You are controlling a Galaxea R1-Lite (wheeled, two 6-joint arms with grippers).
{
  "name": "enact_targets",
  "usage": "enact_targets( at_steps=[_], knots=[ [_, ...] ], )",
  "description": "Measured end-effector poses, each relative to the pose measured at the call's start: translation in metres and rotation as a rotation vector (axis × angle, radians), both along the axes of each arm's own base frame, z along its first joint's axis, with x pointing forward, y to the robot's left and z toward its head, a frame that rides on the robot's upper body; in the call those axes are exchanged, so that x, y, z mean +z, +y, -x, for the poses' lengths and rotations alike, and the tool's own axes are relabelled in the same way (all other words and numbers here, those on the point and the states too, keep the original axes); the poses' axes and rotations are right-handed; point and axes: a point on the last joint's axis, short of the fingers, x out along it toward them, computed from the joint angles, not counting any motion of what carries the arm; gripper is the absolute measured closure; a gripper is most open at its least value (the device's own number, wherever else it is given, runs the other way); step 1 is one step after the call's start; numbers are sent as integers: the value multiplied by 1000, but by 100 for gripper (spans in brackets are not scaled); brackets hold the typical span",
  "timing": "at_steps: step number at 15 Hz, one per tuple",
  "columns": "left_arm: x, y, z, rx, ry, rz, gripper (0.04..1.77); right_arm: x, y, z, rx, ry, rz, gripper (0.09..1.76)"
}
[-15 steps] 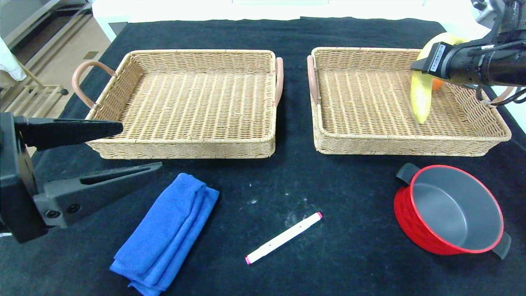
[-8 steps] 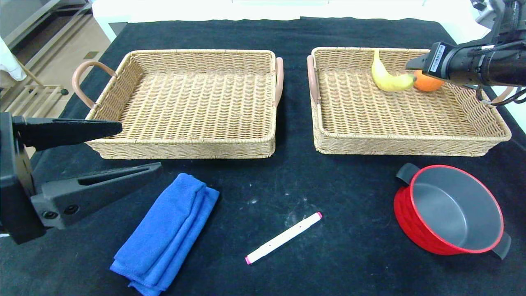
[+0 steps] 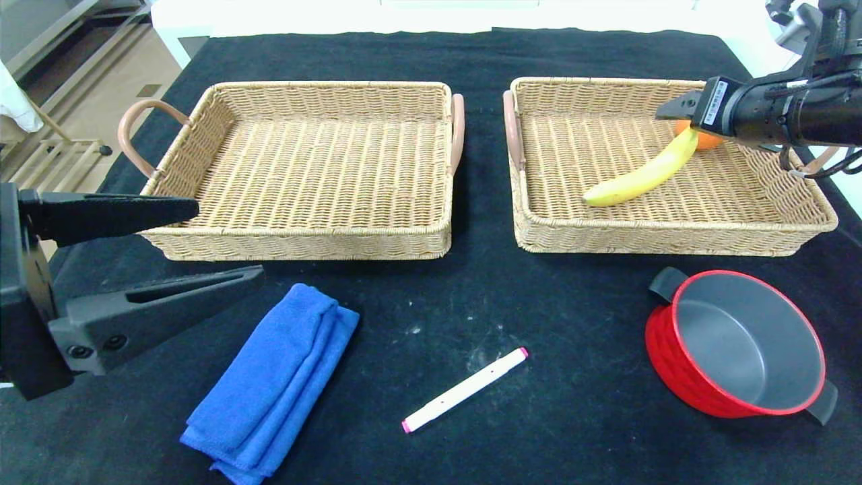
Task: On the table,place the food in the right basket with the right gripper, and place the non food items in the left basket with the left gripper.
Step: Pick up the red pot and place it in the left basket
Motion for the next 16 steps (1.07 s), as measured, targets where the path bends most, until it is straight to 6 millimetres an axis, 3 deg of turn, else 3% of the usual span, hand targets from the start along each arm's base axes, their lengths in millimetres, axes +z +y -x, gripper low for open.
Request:
enact_targets(
  at_steps=[8,16],
  knots=[
    [1,0,1,0,-5,2,9,6,-5,23,-6,85,16,21],
    [2,1,4,1,-11,6,9,15,-13,79,-12,277,49,17]
  ],
)
